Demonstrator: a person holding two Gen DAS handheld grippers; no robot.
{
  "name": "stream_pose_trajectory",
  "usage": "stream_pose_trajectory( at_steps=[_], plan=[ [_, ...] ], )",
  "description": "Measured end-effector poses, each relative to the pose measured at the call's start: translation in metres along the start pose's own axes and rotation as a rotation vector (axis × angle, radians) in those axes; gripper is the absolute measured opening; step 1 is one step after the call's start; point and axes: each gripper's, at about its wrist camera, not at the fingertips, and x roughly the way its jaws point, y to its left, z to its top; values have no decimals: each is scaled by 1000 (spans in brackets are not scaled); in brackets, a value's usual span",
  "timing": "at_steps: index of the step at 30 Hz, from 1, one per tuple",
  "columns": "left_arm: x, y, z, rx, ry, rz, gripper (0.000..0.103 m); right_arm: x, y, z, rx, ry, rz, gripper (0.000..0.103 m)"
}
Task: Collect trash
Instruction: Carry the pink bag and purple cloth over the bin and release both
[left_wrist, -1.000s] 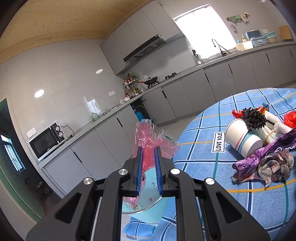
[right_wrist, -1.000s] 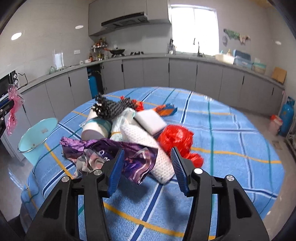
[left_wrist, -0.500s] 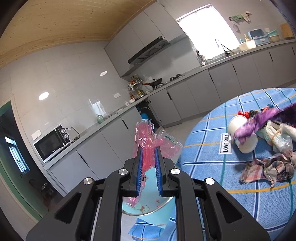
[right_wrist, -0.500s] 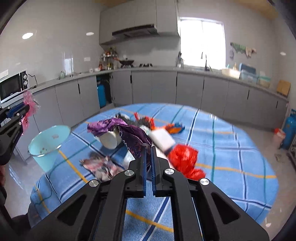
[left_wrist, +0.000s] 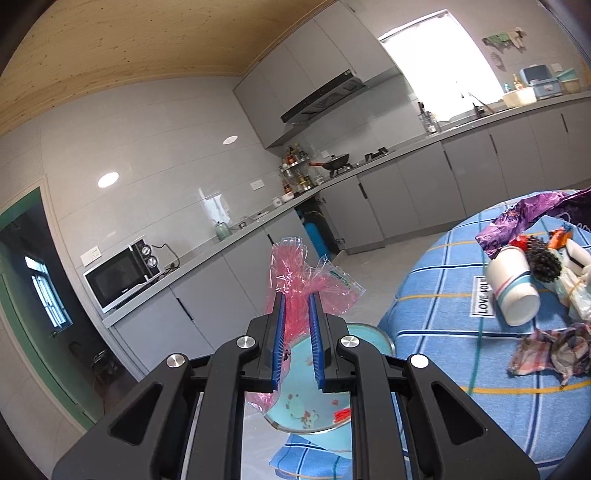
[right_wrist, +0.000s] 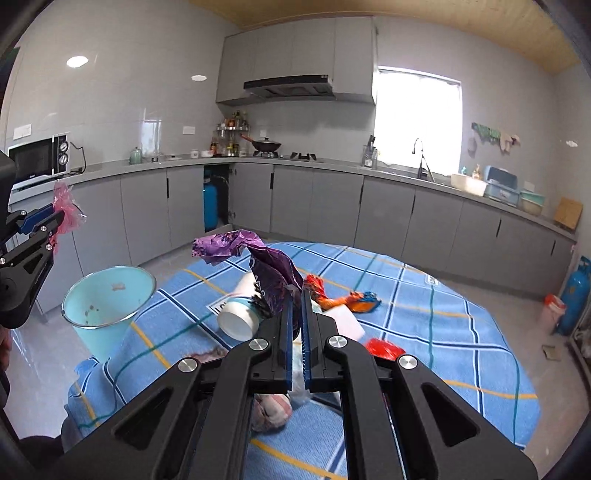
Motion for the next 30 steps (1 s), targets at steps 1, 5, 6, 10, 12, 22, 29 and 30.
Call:
stream_pose_trajectory(
  at_steps=[1,5,6,10,12,22,29,30],
  plan=[
    [3,3,-1,0,4,15,13,2,4,2,-8,-2,0,4],
    [14,13,-1,-5,18,50,13,11,18,10,-27,-6,26,4],
    [16,15,-2,-7,20,56,13,13,22,12,-34,-8,34,4],
    [30,26,-4,-19,43,85,13,21,34,21,-52,-16,59,4],
    [36,33,-5,-27,52,96,13,25,41,26,-60,-21,73,4],
    [57,55,-4,-42,67,140,13,43,73,43,-85,-31,135,4],
    [76,61,-9,-22,86,161,13,62,93,52,-90,-24,173,4],
    [79,63,-10,-20,89,166,13,65,96,53,-93,-23,179,4]
  ],
)
